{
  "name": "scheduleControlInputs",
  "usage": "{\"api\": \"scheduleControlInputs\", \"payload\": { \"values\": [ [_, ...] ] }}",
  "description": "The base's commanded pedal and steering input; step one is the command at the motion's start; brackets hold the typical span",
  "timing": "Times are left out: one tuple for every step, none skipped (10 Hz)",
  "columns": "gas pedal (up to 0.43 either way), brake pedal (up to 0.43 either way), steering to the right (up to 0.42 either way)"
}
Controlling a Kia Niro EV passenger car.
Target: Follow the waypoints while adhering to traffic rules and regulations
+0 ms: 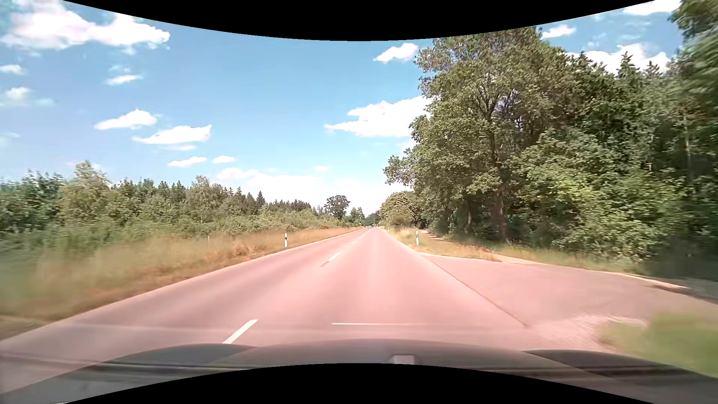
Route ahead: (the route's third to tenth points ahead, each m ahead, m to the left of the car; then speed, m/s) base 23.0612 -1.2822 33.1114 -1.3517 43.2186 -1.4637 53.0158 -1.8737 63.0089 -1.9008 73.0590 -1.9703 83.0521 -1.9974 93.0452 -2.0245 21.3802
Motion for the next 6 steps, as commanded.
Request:
{"api": "scheduleControlInputs", "payload": {
  "values": [
    [0.260, 0.000, -0.004],
    [0.260, 0.000, -0.004],
    [0.260, 0.000, -0.004],
    [0.260, 0.000, -0.004],
    [0.260, 0.000, -0.004],
    [0.260, 0.000, -0.003]
  ]
}}
